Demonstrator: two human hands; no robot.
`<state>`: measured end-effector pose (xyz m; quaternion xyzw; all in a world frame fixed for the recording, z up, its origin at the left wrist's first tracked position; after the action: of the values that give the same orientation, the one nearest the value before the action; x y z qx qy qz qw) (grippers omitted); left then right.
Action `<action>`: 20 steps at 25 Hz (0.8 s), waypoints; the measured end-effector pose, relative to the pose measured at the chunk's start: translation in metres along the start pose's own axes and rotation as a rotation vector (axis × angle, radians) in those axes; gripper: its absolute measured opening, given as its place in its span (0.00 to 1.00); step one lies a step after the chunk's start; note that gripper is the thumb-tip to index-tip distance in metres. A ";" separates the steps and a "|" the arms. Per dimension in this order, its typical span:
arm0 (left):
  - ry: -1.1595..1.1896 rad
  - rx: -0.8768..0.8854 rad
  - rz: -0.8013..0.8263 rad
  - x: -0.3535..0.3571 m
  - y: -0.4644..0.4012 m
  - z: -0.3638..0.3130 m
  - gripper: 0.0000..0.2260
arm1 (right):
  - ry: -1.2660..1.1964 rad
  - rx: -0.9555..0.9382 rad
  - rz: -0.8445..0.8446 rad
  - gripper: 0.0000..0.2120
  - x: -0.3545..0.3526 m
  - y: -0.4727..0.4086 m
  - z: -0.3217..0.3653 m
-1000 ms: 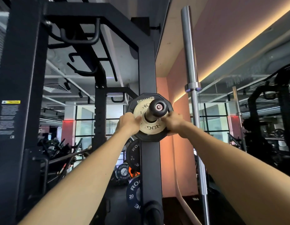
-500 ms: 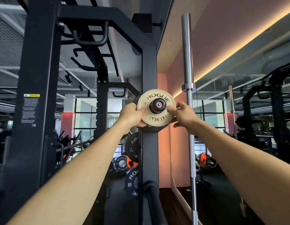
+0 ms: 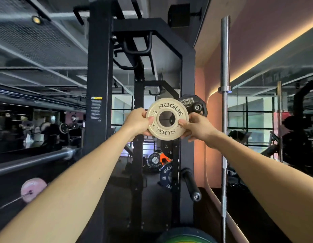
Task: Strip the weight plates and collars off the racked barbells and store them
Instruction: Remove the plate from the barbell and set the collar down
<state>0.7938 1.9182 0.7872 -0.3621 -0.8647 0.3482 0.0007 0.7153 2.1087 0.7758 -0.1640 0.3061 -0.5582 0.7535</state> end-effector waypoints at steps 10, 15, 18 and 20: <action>-0.238 -0.001 -0.150 -0.271 0.029 0.060 0.06 | -0.129 -0.075 0.186 0.10 0.237 0.047 0.111; -0.290 -0.023 -0.154 -0.392 0.032 0.107 0.04 | -0.145 -0.087 0.235 0.11 0.359 0.068 0.158; -0.321 -0.021 -0.167 -0.439 0.025 0.128 0.05 | -0.134 -0.082 0.250 0.11 0.407 0.069 0.178; -0.313 -0.025 -0.190 -0.461 0.017 0.142 0.04 | -0.135 -0.081 0.252 0.11 0.432 0.065 0.185</action>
<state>1.1086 1.5516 0.7851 -0.2202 -0.8888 0.3878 -0.1056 0.9647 1.7051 0.7579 -0.1915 0.2953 -0.4340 0.8293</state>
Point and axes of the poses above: each hand's wrist, its own y-axis away from the middle knuckle, its own x-axis out of the palm, z = x × y, the point moved 9 cm from there along -y, towards the middle knuckle, and after that the axes turned 8 degrees about -z, right-handed, at the moved point
